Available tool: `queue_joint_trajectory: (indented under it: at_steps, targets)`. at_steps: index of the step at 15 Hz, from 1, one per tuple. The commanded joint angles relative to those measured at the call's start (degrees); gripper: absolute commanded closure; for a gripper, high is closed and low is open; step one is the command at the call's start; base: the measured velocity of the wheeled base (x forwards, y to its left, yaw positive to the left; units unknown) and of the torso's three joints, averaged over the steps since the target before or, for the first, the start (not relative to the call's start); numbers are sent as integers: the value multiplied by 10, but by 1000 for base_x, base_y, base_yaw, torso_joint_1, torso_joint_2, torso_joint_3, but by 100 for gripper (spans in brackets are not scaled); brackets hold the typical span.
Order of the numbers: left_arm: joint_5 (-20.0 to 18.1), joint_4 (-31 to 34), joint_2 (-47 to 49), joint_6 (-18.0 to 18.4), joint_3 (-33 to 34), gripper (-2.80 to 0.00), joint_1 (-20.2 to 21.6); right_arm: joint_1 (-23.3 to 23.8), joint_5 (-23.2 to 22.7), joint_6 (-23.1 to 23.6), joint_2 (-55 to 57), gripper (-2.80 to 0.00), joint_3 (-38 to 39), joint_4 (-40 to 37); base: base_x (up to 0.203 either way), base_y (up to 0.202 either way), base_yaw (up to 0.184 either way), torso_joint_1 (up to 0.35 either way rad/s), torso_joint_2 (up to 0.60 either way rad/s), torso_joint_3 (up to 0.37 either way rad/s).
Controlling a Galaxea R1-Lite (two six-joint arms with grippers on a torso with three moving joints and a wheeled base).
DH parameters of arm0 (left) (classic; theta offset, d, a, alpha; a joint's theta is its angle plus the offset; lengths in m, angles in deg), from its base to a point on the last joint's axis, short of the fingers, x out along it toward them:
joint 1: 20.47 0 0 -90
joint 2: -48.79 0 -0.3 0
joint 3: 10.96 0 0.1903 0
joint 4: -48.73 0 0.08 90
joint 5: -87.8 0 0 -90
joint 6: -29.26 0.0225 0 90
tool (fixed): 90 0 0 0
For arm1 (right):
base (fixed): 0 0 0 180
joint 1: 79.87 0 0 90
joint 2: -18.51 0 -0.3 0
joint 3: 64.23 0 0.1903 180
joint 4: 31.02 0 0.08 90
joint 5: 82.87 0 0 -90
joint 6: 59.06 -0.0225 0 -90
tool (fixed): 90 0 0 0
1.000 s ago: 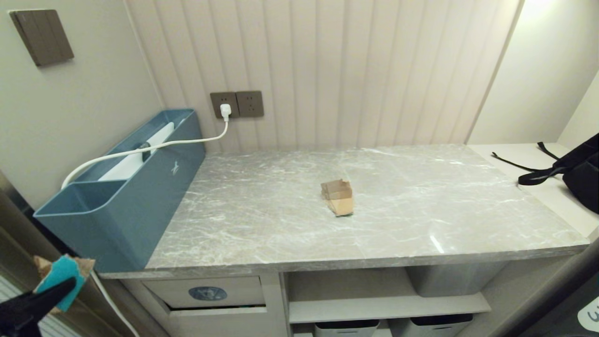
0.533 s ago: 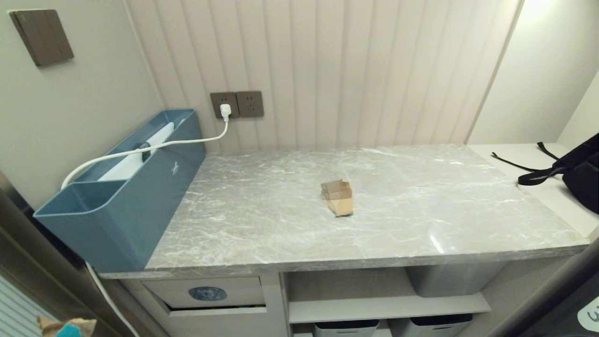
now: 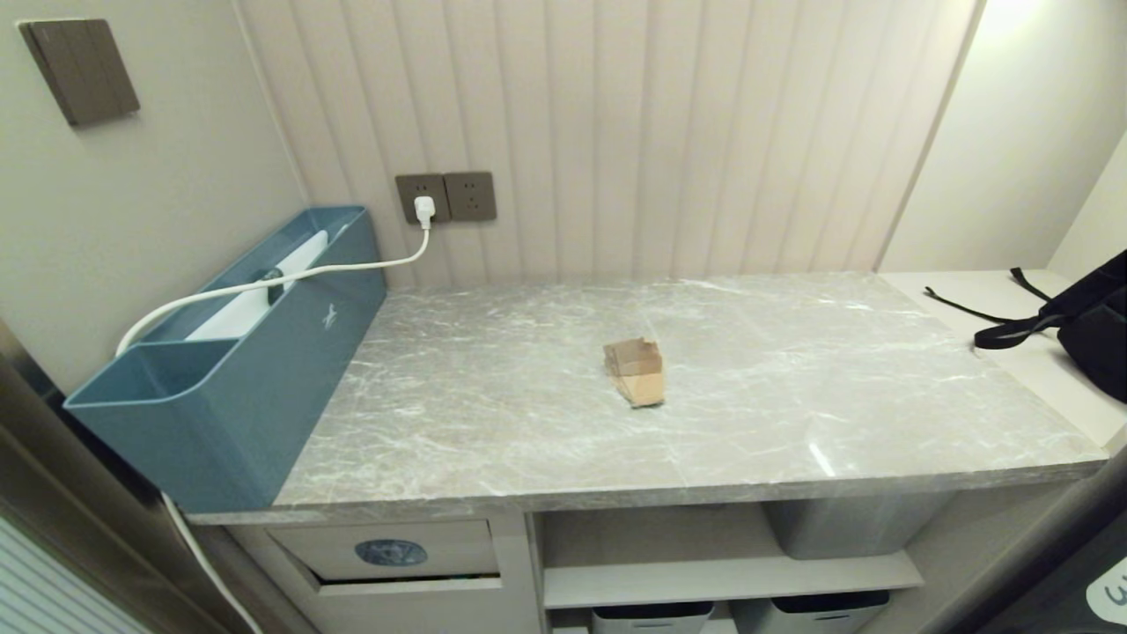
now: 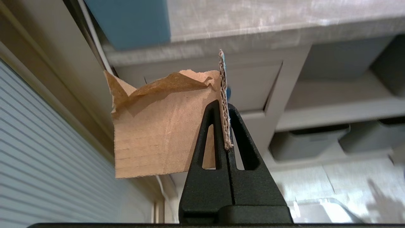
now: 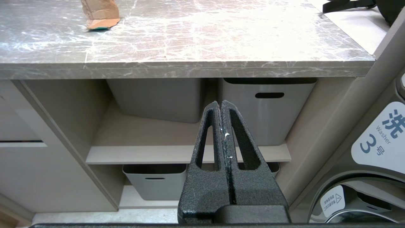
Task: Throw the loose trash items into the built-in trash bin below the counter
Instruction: Put the garbage in the trash can
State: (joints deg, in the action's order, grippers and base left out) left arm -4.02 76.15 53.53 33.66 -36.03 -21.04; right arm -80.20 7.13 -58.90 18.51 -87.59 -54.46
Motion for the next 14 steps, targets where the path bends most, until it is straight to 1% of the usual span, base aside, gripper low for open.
queue_joint_trajectory:
  at_steps: [1, 3, 11, 14]
  targets:
    - [0, 6, -49, -1, 0, 0, 1, 0, 0, 0, -1, 0, 0, 0, 0, 0, 0, 0, 0, 0]
    - [3, -4, -49, -6, 3, 0, 1, 0, 0, 0, -1, 0, 0, 0, 0, 0, 0, 0, 0, 0]
    - [2, -4, -48, -3, 3, 0, 1, 0, 0, 0, -1, 0, -1, 0, 0, 0, 0, 0, 0, 0]
    - [3, -4, -48, -4, 3, 0, 1, 0, 0, 0, -1, 0, -1, 0, 0, 0, 0, -111, 239, 133]
